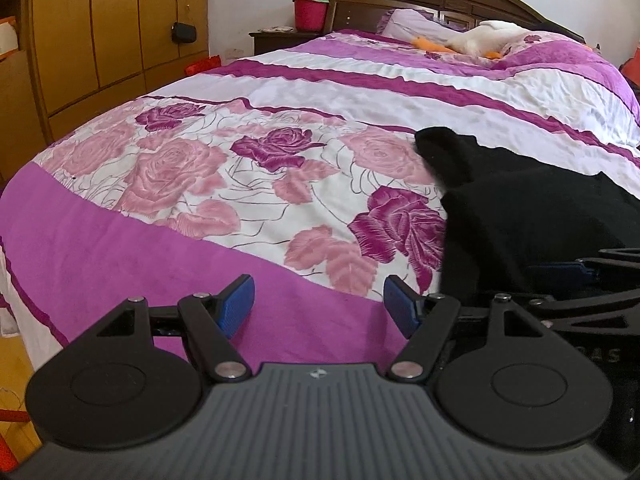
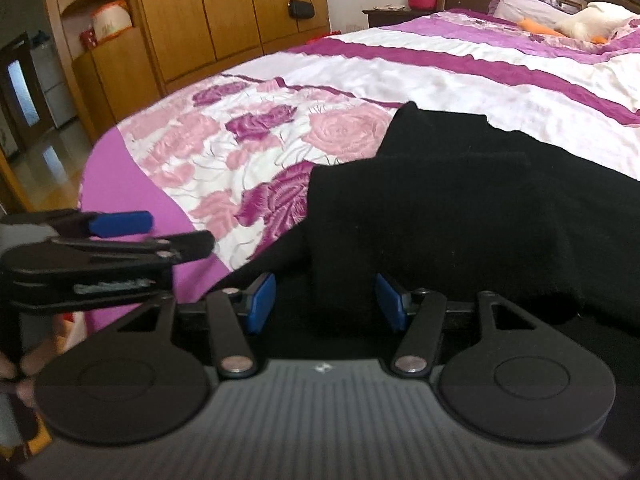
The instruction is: Fold small clothes
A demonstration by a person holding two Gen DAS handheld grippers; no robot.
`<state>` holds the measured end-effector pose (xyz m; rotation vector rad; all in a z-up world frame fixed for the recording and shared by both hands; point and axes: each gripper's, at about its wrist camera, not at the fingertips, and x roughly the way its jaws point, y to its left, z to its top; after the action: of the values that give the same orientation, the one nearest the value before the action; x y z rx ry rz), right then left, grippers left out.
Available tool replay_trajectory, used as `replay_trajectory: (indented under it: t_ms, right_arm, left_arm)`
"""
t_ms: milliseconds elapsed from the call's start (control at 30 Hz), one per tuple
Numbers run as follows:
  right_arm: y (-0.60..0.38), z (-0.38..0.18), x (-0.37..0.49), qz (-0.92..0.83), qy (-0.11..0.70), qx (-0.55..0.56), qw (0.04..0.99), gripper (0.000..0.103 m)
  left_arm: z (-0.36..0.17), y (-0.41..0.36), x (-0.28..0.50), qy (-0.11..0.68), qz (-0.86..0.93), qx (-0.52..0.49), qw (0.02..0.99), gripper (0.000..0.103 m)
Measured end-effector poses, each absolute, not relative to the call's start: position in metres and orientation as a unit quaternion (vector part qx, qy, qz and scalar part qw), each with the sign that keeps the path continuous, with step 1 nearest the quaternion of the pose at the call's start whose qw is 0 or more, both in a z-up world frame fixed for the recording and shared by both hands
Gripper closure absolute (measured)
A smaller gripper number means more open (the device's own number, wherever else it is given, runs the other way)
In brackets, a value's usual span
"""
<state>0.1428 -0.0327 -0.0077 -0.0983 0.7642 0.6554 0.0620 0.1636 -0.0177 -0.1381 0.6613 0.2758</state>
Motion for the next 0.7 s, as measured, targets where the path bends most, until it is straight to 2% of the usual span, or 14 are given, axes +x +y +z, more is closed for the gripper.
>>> replay_trajectory:
  t_ms: [133,200,400,500,700]
  right_arm:
    - [-0.029,-0.013,0.144,0.308,0.356,-0.061,0.88,0.046]
    - [-0.027,-0.014,0.144,0.296,0.347,-0.076,0.886,0.062]
    - [-0.033,-0.012,0.145,0.289,0.342,-0.071,0.891,0.084]
    - [-0.041,-0.004,0.143,0.292,0.332,-0.054,0.895,0.088]
    - [-0.07,0.021,0.143,0.295,0.306,-0.003,0.905,0.089]
  left_arm:
    - [-0.019,0.164,0.062,0.322,0.132,-0.071,0.935,0.027]
    - [-0.019,0.162,0.063,0.322,0.13,-0.071,0.935,0.027]
    - [-0.019,0.153,0.064,0.324,0.124,-0.065,0.936,0.027]
    - [-0.018,0.15,0.065,0.323,0.119,-0.063,0.937,0.027]
    - [-0.012,0.138,0.068,0.315,0.109,-0.055,0.941,0.027]
